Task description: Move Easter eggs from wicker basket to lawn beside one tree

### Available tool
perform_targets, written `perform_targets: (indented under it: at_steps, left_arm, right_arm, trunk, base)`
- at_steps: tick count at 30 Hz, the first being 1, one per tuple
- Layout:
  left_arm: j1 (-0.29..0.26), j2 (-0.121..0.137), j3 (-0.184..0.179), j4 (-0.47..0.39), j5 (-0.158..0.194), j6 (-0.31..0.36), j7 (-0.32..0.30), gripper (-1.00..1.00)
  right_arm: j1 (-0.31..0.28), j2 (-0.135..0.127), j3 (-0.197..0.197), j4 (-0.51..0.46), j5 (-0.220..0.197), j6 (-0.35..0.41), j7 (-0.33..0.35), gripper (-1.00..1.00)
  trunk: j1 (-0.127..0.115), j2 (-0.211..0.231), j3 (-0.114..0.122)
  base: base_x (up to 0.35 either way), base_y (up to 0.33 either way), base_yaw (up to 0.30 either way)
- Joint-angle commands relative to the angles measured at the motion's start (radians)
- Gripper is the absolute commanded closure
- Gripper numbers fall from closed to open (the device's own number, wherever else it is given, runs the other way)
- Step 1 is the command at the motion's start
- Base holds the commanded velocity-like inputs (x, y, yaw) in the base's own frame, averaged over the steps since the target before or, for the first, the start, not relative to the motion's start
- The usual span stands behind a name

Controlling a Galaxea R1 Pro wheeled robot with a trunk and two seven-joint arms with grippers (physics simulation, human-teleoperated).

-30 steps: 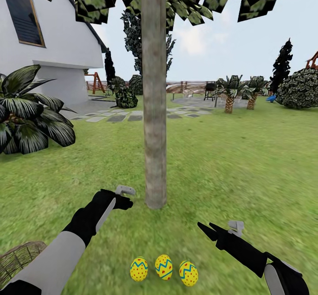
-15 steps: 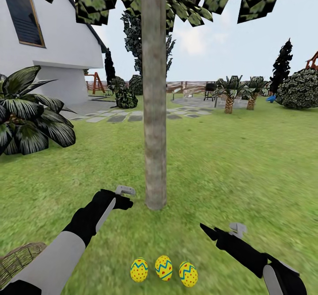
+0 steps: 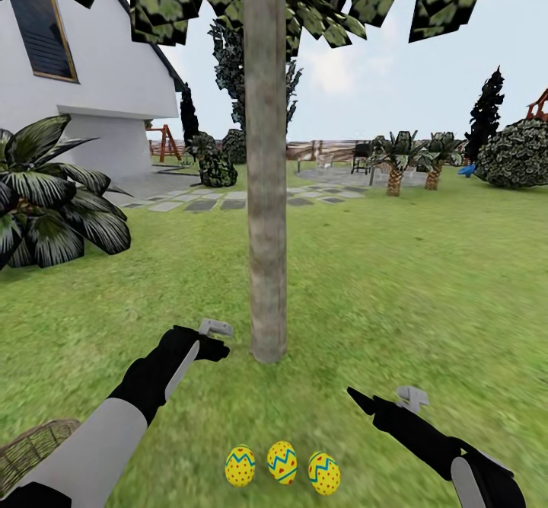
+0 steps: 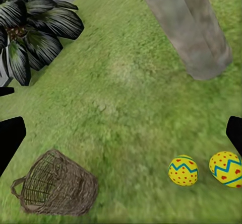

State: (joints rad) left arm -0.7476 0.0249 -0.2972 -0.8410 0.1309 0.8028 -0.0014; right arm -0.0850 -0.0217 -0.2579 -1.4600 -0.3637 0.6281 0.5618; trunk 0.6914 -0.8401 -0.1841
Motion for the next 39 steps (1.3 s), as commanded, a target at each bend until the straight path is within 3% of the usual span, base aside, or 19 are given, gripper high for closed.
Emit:
perform_targets:
  at_steps: [1,39]
  left_arm:
    - [-0.001,0.001,-0.003,-0.001,0.007,0.004,0.003,-1.00]
    - [-0.001,0.004,0.006,0.000,0.008,0.000,-0.005,-1.00]
  right_arm:
    - [-0.001,0.000,-0.001,0.000,-0.005,0.007,0.001,-1.00]
    - [0.000,0.000,-0.003,0.001,0.002,0.007,-0.009,-1.00]
  trunk:
    - [-0.004,0.006,0.002]
    - [-0.149,0.272,0.121]
  base:
    - [0.000,0.000,0.000]
    - [0.000,0.000,0.000]
